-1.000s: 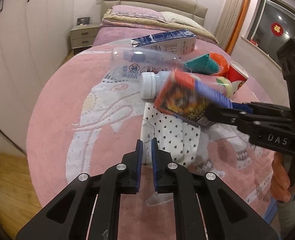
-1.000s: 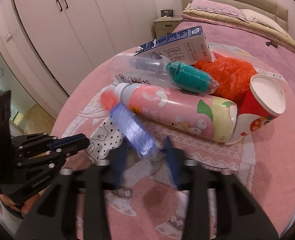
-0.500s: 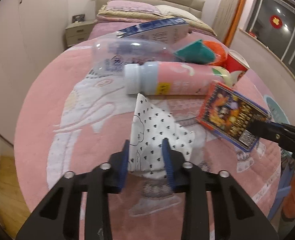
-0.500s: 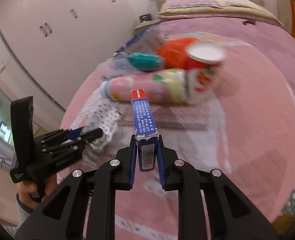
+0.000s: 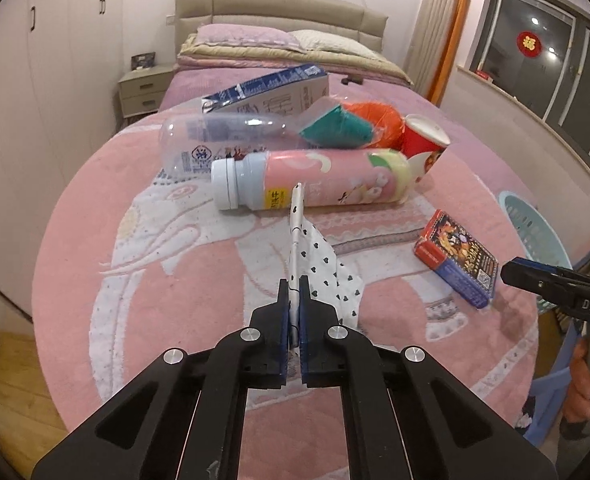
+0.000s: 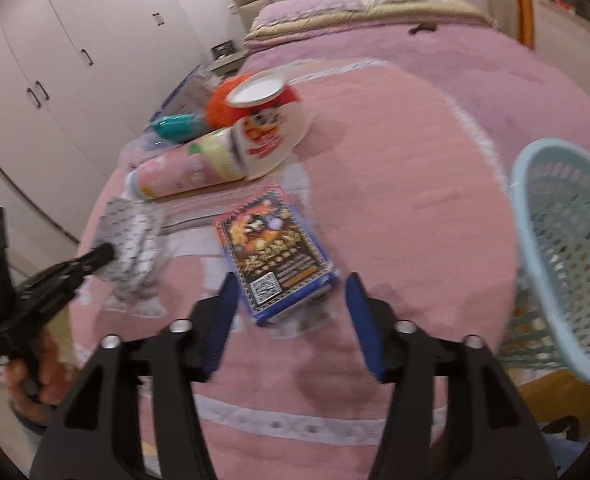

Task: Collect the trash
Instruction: 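Carry the card box with the right tool while the left tool carries the napkin toward the basket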

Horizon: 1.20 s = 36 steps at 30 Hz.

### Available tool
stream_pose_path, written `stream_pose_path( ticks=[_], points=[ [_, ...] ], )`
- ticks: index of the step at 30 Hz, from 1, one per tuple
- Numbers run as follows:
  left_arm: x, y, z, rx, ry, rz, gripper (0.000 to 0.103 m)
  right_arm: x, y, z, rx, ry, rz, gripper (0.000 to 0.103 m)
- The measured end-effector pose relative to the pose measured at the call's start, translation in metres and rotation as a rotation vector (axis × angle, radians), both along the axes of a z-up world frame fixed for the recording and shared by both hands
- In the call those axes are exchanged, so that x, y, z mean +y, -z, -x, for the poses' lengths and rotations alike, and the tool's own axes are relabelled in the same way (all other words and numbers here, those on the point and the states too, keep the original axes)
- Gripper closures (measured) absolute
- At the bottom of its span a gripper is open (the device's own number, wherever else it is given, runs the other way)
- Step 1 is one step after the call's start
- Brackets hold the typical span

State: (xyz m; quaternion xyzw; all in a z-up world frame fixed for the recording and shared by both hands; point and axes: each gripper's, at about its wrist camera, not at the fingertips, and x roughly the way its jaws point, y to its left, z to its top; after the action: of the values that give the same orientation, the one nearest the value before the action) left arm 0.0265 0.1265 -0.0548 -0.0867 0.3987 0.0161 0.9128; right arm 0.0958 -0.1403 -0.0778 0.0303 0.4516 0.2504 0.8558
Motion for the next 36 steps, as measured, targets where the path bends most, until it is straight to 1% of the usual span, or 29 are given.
stream_pose_path(
  ticks=[2, 4, 8, 10, 14, 20, 21, 22, 27, 31, 36],
  points=[
    [-0.004, -0.002, 0.001, -0.004, 0.008, 0.000, 0.101, -0.002, -0.003, 0.002, -0.055, 0.004, 0.052, 0.047],
    [-0.008, -0.002, 0.000, -0.005, 0.017, 0.001, 0.101, 0.004, -0.005, 0.004, -0.098, -0.033, 0.087, 0.037],
    [-0.016, -0.002, -0.001, -0.001, 0.031, 0.002, 0.101, 0.022, -0.002, 0.010, -0.181, -0.105, 0.155, 0.033],
    [-0.019, -0.001, -0.002, 0.000, 0.035, 0.001, 0.101, 0.030, 0.002, 0.007, -0.195, -0.126, 0.176, 0.032],
    [-0.022, -0.001, -0.003, 0.002, 0.040, -0.003, 0.101, 0.039, 0.014, -0.004, -0.189, -0.138, 0.211, 0.032],
    [-0.028, 0.001, -0.008, 0.009, 0.048, -0.008, 0.101, 0.048, 0.022, -0.010, -0.184, -0.168, 0.217, 0.032],
    [-0.030, 0.001, -0.009, 0.010, 0.050, -0.008, 0.101, 0.049, 0.023, -0.010, -0.182, -0.173, 0.215, 0.034],
    [-0.031, 0.001, -0.009, 0.011, 0.052, -0.009, 0.101, 0.049, 0.023, -0.010, -0.182, -0.177, 0.211, 0.040],
    [-0.040, -0.003, -0.014, 0.005, 0.067, -0.015, 0.101, 0.045, 0.018, -0.008, -0.194, -0.184, 0.189, 0.041],
    [-0.049, -0.009, -0.019, -0.012, 0.086, -0.015, 0.101, 0.032, 0.009, -0.006, -0.211, -0.154, 0.175, 0.042],
    [-0.071, -0.021, -0.030, -0.044, 0.141, -0.013, 0.101, 0.004, -0.007, -0.005, -0.258, -0.089, 0.169, 0.042]
  ],
)
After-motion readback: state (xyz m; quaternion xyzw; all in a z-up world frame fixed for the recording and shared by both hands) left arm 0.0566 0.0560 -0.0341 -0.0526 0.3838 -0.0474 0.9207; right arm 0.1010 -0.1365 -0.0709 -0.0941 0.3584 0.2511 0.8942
